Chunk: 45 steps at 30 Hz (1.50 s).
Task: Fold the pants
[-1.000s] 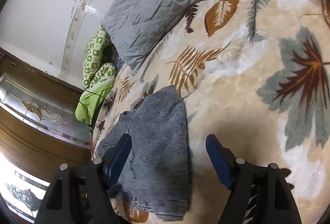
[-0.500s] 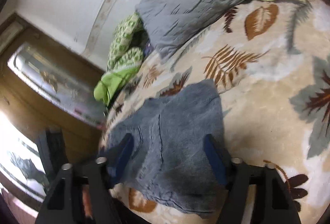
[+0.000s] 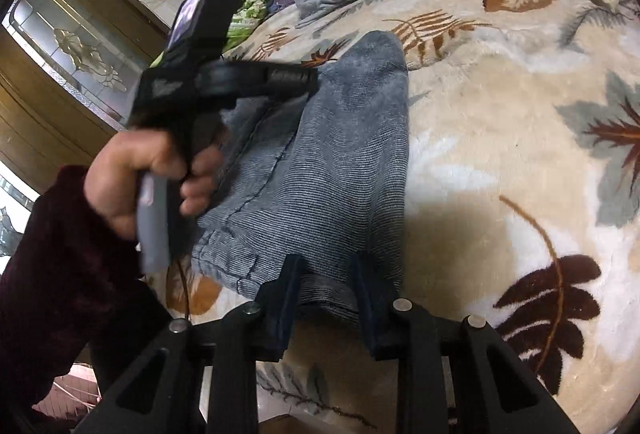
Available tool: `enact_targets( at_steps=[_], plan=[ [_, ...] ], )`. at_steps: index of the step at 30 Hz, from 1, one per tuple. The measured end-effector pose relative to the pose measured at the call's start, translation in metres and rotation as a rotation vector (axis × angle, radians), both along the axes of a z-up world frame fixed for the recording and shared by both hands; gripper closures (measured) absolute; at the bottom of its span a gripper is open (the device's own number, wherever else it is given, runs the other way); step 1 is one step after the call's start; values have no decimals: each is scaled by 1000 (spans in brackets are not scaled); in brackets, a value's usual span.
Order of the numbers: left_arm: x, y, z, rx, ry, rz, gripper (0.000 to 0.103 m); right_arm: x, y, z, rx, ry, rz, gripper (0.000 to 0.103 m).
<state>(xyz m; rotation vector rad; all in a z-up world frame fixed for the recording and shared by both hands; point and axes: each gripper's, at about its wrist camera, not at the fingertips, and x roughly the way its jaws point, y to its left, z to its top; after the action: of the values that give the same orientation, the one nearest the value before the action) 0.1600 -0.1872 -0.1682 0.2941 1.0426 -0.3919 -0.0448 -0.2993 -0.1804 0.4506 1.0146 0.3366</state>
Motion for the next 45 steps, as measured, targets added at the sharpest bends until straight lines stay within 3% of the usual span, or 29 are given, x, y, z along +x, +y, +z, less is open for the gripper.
enact_targets(
  at_steps=[6,10,13,17,20,22,26,28,31,34,37,40,43,45],
  plan=[
    [-10,31,26,-73,-25,63,72,4,-12,3,80,33,-35,73],
    [-43,68,42,-148,-33,42,71,4,-26,33,146,-95,-95,73],
    [-76,81,33,-125,-21,-13,71,17,-22,48,121,-149,-135,74],
    [-112,82,8,-49,-9,-84,70,56,-10,49,124,-125,-169,74],
    [-122,88,4,-46,-64,-61,56,90,12,51,41,-121,-172,74],
    [-119,94,2,-81,-36,-30,55,114,24,40,-24,-97,-175,74],
    [-119,104,1,-128,-2,-13,53,154,15,-9,-11,75,-200,72],
    [-120,114,5,-168,19,-8,53,158,5,-9,46,56,-223,72],
    [-123,140,18,-213,28,13,54,145,-6,9,48,-18,-265,71],
    [-125,188,41,-227,-28,99,54,122,-4,33,87,-108,-225,71],
    [-114,263,64,-252,-70,289,49,96,11,51,97,-161,-165,71],
    [-102,341,78,-219,-74,516,39,76,30,67,91,-227,-92,71],
    [-102,400,79,-258,20,663,33,69,47,74,78,-263,-32,71],
    [-110,419,71,-368,85,696,31,68,56,73,89,-254,-12,71]
  ],
)
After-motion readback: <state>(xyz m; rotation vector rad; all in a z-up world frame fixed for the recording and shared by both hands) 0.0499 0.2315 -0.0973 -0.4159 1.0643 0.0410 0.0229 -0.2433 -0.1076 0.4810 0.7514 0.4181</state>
